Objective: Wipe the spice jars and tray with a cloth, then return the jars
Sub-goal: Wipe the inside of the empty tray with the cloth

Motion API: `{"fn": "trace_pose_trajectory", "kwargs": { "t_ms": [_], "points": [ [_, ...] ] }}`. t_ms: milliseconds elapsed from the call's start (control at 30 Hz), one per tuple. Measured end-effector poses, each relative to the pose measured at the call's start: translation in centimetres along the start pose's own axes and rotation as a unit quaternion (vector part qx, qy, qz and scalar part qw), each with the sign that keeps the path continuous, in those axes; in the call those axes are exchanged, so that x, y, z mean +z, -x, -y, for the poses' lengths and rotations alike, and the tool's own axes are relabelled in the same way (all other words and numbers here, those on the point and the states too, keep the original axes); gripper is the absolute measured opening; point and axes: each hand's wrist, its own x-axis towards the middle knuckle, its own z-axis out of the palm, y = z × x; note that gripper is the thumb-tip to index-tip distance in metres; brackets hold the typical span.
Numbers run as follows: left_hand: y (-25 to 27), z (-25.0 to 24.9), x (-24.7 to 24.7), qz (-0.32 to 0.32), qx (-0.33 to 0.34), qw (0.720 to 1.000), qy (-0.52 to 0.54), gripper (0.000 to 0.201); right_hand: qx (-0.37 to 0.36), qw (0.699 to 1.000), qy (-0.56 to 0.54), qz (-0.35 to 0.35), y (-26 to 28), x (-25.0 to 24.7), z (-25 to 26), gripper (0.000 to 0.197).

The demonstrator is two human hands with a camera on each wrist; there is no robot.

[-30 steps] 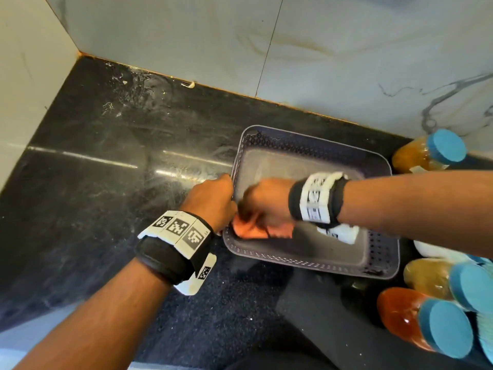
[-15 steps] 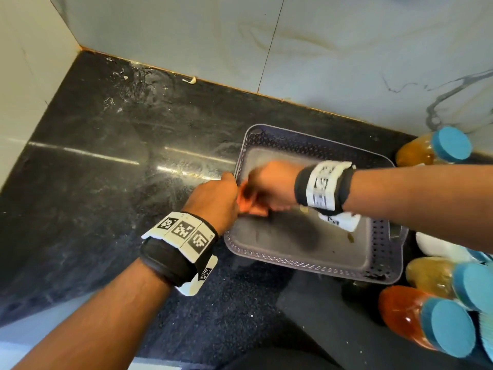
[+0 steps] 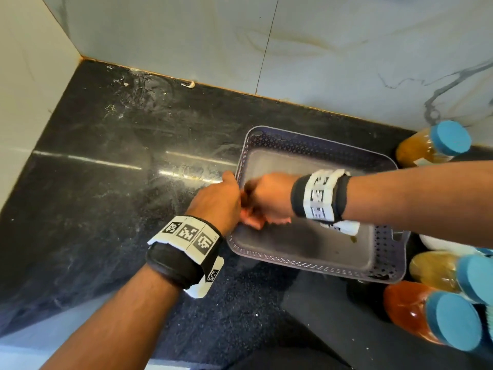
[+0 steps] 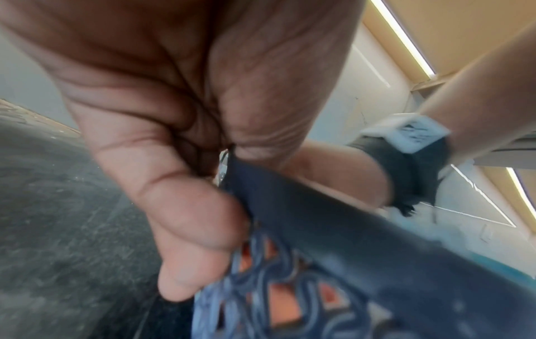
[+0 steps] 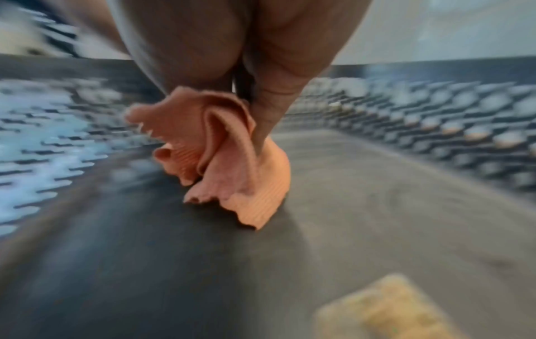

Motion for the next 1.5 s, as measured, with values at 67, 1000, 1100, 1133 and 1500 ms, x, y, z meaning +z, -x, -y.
{"fn": "trace_pose_trajectory", "kwargs": {
  "t_ms": [67,1000,1100,1133,1500],
  "points": [
    [-0.1,-0.1,0.1,0.000,-0.003,1.000,-0.001,0.027,-0.105,0.992,0.037,0.057,1.2,2.5,2.4,0.009],
    [0.3,-0.3,-0.1,0.000,0.012,0.999,-0.033,0.023,-0.005,0.996,0.080,-0.044,1.1,-1.2,-0.1,0.011],
    [0.2,-0.5,-0.1,0.011,0.020,0.999,-0.039,0.026,-0.114,0.981,0.150,0.053,2.1,2.8,3.9,0.013],
    [0.2,-0.5,-0.1,0.014,0.026,0.999,-0.042,0.026,-0.112,0.978,0.163,0.060,2.0,2.2,3.3,0.015],
    [0.0,-0.3,0.1,0.014,0.001,0.999,-0.046,0.027,-0.077,0.993,0.094,0.008,0.6,1.5,2.1,0.016]
  ]
}}
